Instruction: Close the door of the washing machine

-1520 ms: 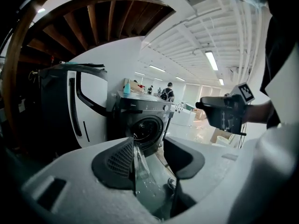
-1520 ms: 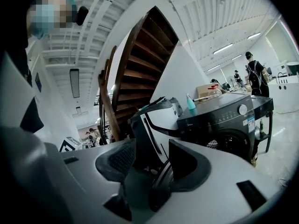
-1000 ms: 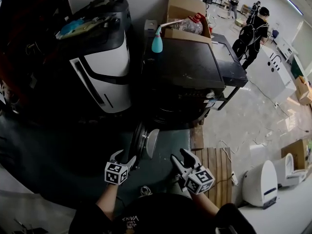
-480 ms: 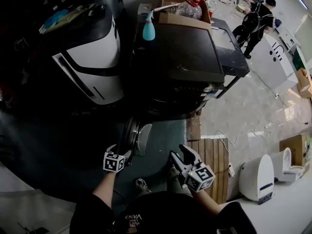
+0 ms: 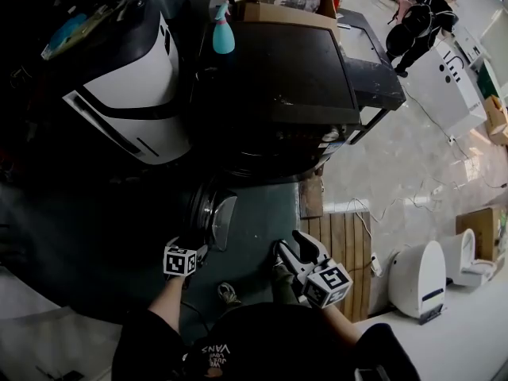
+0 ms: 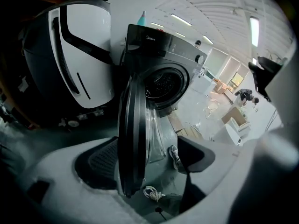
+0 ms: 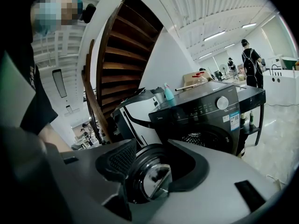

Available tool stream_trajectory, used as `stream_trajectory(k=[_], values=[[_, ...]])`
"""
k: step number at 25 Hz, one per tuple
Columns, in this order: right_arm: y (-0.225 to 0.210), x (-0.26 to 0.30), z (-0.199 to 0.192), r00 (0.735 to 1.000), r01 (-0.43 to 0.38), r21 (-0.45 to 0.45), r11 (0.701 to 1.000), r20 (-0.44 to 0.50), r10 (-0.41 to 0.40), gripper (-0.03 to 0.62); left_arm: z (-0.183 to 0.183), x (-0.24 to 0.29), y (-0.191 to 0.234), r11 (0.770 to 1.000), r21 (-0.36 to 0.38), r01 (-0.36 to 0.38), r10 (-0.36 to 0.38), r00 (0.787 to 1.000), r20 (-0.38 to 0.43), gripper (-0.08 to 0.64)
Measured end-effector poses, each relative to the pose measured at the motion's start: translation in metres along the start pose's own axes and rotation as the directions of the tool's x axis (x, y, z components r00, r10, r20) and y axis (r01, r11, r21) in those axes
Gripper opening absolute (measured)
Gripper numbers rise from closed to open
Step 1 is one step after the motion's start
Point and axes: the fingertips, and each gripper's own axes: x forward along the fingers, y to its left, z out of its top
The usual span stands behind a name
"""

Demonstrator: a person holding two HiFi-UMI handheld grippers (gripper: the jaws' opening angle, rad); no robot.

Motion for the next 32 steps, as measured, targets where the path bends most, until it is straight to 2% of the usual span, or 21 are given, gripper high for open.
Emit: stream_trajectory(k=[5, 11, 14, 23, 32], values=[[-0.023, 0.008, 0.004, 1.000, -0.001, 0.006, 1.000, -0.023, 0.001, 0.198, 0.004, 0.003, -0.013, 0.998, -0.068, 0.005, -0.006, 1.000, -0.010, 0.400], [-0.048, 0.018, 0.010, 0.999, -0.012, 0.007, 1.000, -0.035, 0.012, 0.196, 0.008, 0.010, -0.053, 0.989, -0.132, 0.069, -0.069, 0.998, 0.003, 0.400], [-0.063, 0.020, 0.012, 0.999, -0.006, 0.011, 1.000, -0.048, 0.007, 0.196, 0.013, 0.015, -0.082, 0.980, -0.158, 0.124, -0.122, 0.992, 0.020, 0.406], [-0.105, 0.016, 0.011, 0.997, 0.024, 0.043, 0.999, -0.068, -0.021, 0.196, 0.038, 0.046, -0.163, 0.953, -0.087, 0.289, -0.290, 0.957, -0.007, 0.377], [-0.157, 0.000, 0.005, 0.993, 0.075, 0.050, 0.996, -0.093, -0.070, 0.195, 0.089, 0.088, -0.235, 0.912, 0.008, 0.411, -0.411, 0.911, -0.029, 0.365]])
